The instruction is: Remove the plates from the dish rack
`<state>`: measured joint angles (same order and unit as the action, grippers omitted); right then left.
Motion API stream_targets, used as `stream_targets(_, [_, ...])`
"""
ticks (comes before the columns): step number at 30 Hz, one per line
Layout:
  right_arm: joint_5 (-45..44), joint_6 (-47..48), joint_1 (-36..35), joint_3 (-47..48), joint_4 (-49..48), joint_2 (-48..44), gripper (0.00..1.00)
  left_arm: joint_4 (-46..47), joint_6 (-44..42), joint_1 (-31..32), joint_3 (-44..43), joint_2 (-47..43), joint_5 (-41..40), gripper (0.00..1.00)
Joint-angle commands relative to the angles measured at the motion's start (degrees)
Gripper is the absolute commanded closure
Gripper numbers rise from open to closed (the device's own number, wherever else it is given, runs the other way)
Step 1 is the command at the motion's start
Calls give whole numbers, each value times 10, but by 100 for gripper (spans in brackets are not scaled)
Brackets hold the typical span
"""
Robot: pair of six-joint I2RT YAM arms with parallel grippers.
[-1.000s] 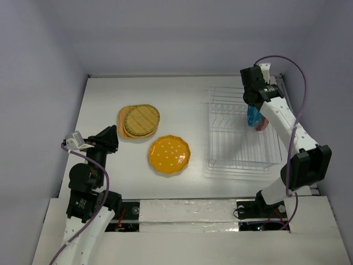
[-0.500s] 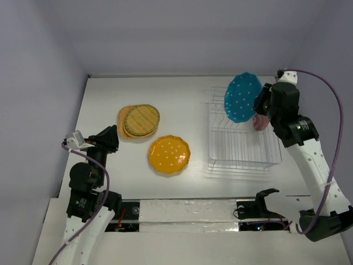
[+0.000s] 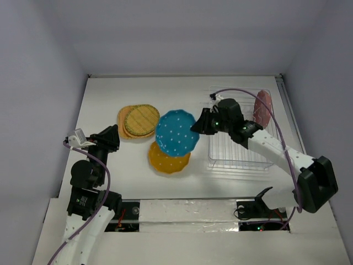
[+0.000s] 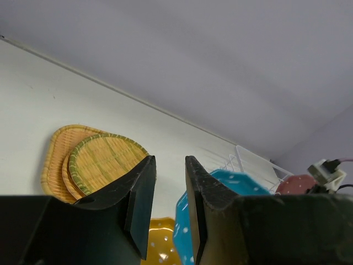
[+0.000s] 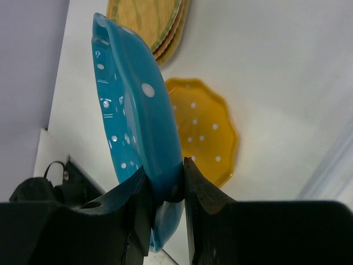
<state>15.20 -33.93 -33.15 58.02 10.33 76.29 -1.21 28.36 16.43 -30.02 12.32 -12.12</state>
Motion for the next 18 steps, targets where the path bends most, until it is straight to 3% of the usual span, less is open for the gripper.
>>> stream_targets(1, [58, -55, -24, 2, -182, -5, 100, 17, -6, 3, -7, 7, 3, 75])
stream_targets(10, [67, -63, -59, -28, -234, 99, 100, 19, -6, -8, -6, 8, 3, 75])
stream_targets(18, [62, -66, -59, -50, -255, 127, 100, 18, -6, -8, -7, 5, 3, 75])
